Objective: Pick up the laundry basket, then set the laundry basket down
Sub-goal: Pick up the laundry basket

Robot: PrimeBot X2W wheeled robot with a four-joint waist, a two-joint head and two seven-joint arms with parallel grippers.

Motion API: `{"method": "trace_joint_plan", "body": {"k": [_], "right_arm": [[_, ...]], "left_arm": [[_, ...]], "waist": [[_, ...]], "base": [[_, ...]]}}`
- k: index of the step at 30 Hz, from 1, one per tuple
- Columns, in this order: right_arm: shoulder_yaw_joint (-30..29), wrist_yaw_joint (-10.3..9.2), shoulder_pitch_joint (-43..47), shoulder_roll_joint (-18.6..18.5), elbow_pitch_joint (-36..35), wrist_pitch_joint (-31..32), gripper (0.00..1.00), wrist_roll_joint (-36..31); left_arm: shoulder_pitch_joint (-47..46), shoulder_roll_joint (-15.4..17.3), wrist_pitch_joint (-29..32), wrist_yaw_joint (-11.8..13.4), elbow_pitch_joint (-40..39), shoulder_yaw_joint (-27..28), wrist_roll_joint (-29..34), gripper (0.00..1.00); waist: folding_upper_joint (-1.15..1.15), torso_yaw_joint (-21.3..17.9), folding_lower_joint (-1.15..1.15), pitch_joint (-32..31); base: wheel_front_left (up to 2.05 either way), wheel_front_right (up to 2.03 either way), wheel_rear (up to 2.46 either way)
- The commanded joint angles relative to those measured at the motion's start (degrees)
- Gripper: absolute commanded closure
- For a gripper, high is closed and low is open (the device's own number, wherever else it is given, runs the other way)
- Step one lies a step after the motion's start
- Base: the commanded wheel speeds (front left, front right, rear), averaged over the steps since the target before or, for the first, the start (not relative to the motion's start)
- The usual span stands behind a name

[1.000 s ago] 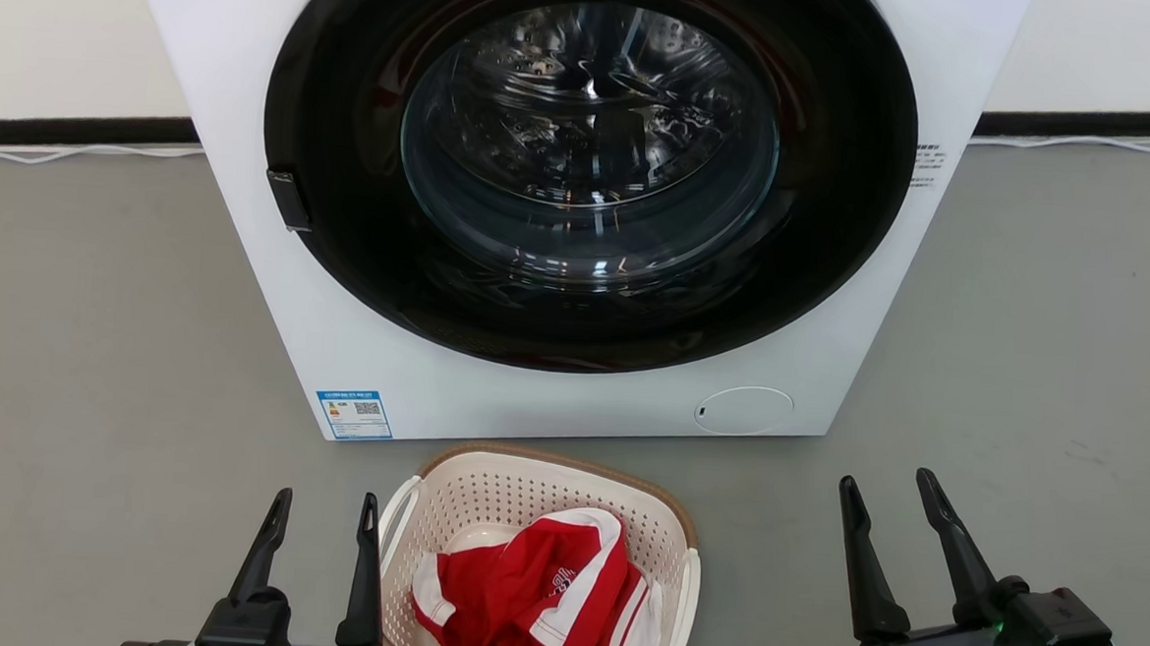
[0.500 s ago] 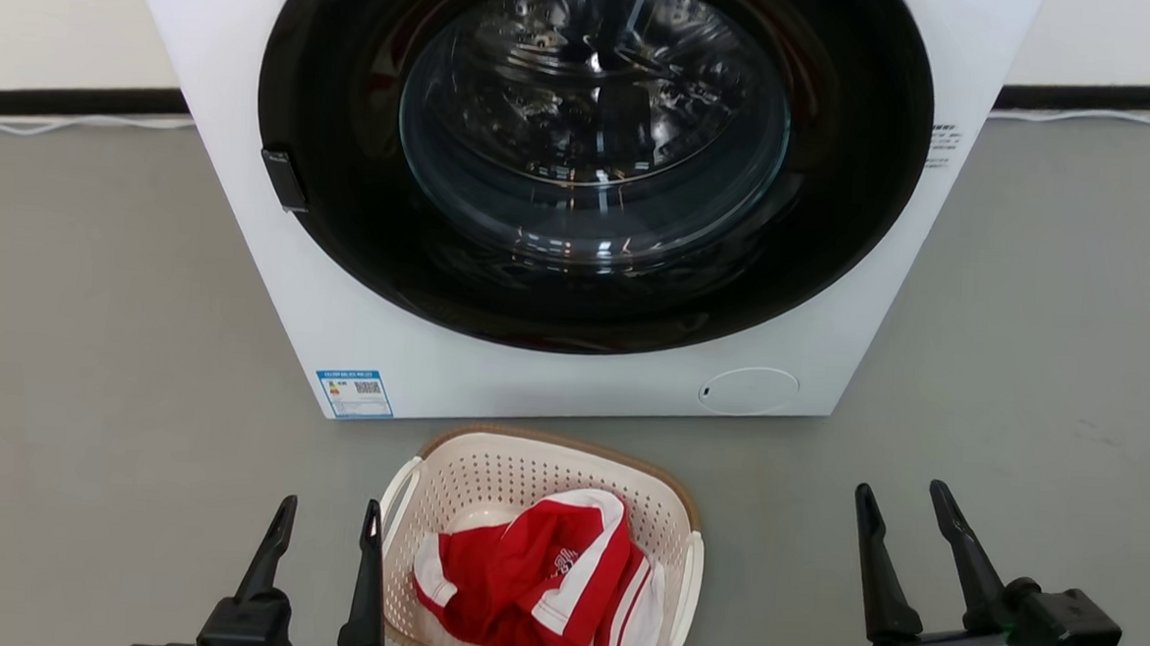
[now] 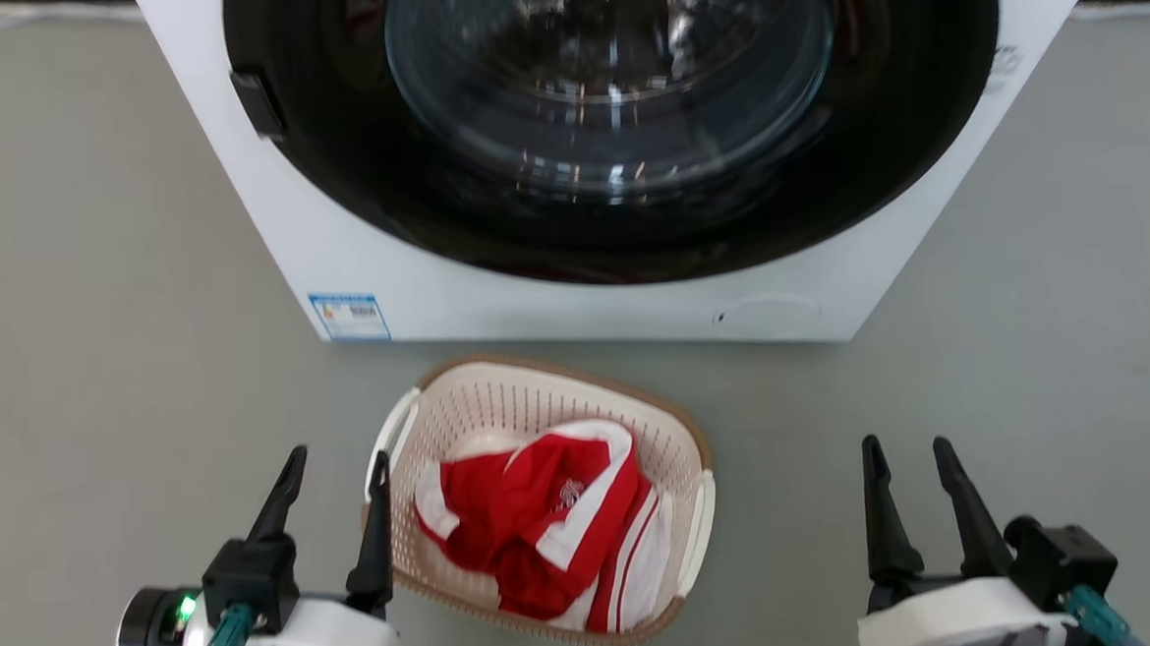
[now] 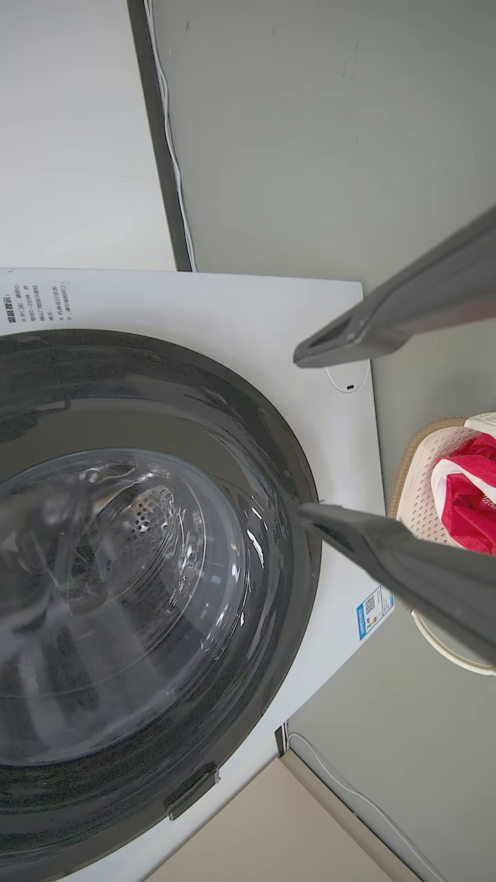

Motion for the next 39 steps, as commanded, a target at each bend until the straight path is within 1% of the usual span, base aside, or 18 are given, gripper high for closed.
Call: {"method": "trace_joint_plan", "body": {"k": [1, 9, 22, 27, 39], "right_arm": [[1.0, 0.41, -2.4, -0.3, -0.3, -0.6, 0.0, -0.9], [0.2, 0.41, -7.4, -0.3, 5.7, -0.6, 0.0, -3.8], [-1.9, 0.41, -15.9, -0.3, 18.4, -0.6, 0.0, -5.3], [-1.7, 0.41, -18.4, -0.3, 22.3, -0.6, 0.0, -5.5], [-2.2, 0.41, -24.3, -0.3, 35.1, -0.6, 0.0, -2.4]], "left_arm": [[-3.1, -0.1, -0.4, -0.5, -0.8, 1.7, -0.3, 0.0], [-7.8, -0.1, -0.4, -0.2, 0.9, -0.6, -1.8, 0.0], [-14.2, -0.2, -0.4, 0.1, 1.0, -4.6, -3.6, 0.0], [-16.3, -0.2, -0.4, 0.4, 1.0, -5.7, -4.1, 0.0], [-18.9, -0.2, -0.4, 1.3, 0.6, -8.6, -5.5, 0.0]], "waist": [[0.0, 0.4, 0.0, 2.7], [0.0, 2.0, 0.0, 9.8], [0.0, 6.9, 0.0, 20.2], [0.0, 8.0, 0.0, 22.5], [0.0, 10.3, 0.0, 26.4]], "base": [[0.0, 0.0, 0.0], [0.0, 0.0, 0.0], [0.0, 0.0, 0.0], [0.0, 0.0, 0.0], [0.0, 0.0, 0.0]]}}
